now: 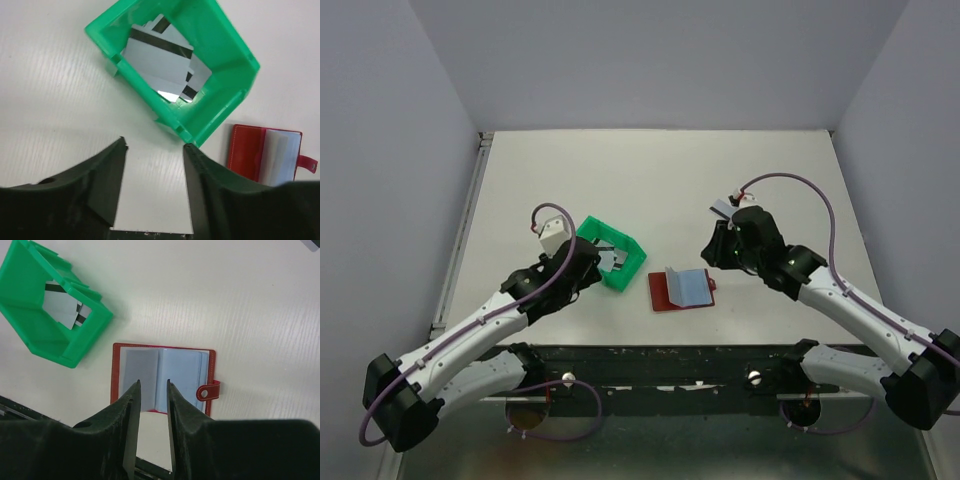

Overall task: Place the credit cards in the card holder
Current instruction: Move the storage box to the center of the board.

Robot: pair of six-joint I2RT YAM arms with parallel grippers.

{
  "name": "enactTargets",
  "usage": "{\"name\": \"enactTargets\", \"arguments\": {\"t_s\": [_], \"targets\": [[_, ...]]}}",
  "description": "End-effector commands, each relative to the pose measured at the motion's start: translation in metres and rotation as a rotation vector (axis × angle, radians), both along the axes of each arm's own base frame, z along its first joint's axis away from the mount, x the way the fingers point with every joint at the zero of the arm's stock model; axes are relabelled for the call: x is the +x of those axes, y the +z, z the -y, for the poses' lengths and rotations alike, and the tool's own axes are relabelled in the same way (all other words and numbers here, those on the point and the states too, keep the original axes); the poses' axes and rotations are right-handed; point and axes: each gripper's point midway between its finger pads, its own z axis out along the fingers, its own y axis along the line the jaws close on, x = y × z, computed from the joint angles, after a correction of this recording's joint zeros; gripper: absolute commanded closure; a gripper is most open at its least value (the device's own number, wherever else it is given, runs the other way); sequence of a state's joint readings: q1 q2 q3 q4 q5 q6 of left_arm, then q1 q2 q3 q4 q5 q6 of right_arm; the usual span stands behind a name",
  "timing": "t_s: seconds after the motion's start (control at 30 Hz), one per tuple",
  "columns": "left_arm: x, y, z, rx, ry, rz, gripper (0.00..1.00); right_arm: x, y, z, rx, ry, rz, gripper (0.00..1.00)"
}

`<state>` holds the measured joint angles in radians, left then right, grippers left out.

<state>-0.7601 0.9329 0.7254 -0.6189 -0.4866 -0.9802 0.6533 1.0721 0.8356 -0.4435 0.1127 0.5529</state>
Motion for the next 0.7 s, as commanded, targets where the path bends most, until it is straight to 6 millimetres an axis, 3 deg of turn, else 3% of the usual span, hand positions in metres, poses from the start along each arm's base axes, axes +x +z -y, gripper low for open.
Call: {"name": "enactTargets", "arguments": {"t_s": [0.0, 0.17, 0.33, 0.53, 0.67], "targets": [[-0.025, -0.019, -0.04, 0.023, 0.159, -0.065, 0.27, 0.002, 0.008, -0.009, 0.019, 0.049, 0.018, 0.64], [-0.02, -0.032, -0.044, -0.014, 0.213, -0.051, 0.21, -0.001, 0.005, -0.009, 0.024, 0.058, 0.01, 0.64], [0.0, -0.024, -0.032, -0.098, 0.205, 0.04, 0.14, -0.005, 0.002, -0.007, 0.029, 0.055, 0.007, 0.64], [0.018, -0.007, -0.023, -0.149, 0.197, 0.106, 0.14, -0.009, -0.004, -0.005, 0.031, 0.049, -0.003, 0.64], [0.026, -0.01, -0.023, -0.149, 0.199, 0.097, 0.13, -0.01, -0.005, -0.003, 0.026, 0.043, -0.007, 0.64]]}}
